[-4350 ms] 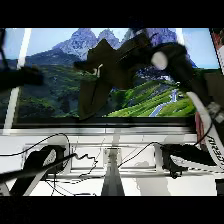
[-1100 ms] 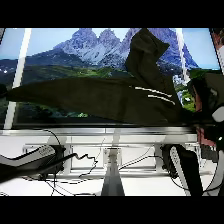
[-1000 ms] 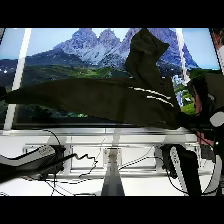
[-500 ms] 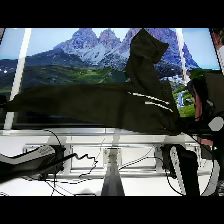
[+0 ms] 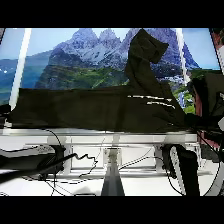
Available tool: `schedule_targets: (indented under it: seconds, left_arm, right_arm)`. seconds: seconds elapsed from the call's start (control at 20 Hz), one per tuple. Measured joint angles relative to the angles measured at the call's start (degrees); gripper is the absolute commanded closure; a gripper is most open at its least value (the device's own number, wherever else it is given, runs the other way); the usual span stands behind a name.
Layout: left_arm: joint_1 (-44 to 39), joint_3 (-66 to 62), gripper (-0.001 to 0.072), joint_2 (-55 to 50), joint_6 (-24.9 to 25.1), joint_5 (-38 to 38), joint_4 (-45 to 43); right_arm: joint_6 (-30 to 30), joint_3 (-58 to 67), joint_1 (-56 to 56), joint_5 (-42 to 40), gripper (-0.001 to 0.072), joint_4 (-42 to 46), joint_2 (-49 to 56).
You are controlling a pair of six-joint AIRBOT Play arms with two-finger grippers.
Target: Fold the clothes and pants, and hang the long-sleeved shirts on hangers.
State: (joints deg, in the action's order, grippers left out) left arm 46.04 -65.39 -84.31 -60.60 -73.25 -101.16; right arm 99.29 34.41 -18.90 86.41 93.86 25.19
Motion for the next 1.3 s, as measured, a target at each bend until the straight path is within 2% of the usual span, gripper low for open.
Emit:
schedule_targets:
  seconds: [0.05,0.1,0.15,0.35,0.5,0.75,0.9,1.1,1.3]
  left_arm:
    - [0.0,0.0,0.0097,-0.6,0.0,-0.6,0.0]
    - [0.0,0.0,0.0004,-1.0,0.0,-0.9,0.2]
    - [0.0,0.0,0.0003,-1.4,-0.1,-1.0,0.7]
    - [-1.0,-1.0,0.0005,-1.7,-1.3,-1.0,2.7]
    - [-3.5,-3.5,0.0005,-0.9,-2.7,-1.0,3.4]
    - [-10.9,-8.8,0.0006,0.9,-3.5,-1.1,3.8]
    - [-16.3,-10.0,0.0006,1.4,-3.7,-0.9,4.0]
    - [-22.4,-10.6,0.0007,1.6,-3.7,1.4,4.0]
    - [-25.9,-10.7,0.0006,1.6,-3.7,4.8,5.2]
  right_arm:
    - [0.0,0.1,0.0,0.6,0.0424,0.3,0.0]
    - [-0.6,0.2,0.0,1.0,0.0232,0.5,0.0]
    - [-1.5,0.3,0.0,0.6,0.0199,0.5,0.0]
    - [-3.8,1.1,0.0,-5.9,0.0200,-0.8,1.8]
    - [-6.4,4.2,0.0,-13.2,0.0200,-4.9,8.4]
    - [-14.8,17.0,4.6,-22.0,0.0201,-18.1,29.4]
    - [-17.7,27.3,13.0,-27.4,0.0201,-20.2,42.8]
    - [-16.0,40.0,23.2,-37.3,0.0202,-17.1,58.2]
    - [-14.0,50.7,27.4,-41.2,0.0202,-15.3,71.1]
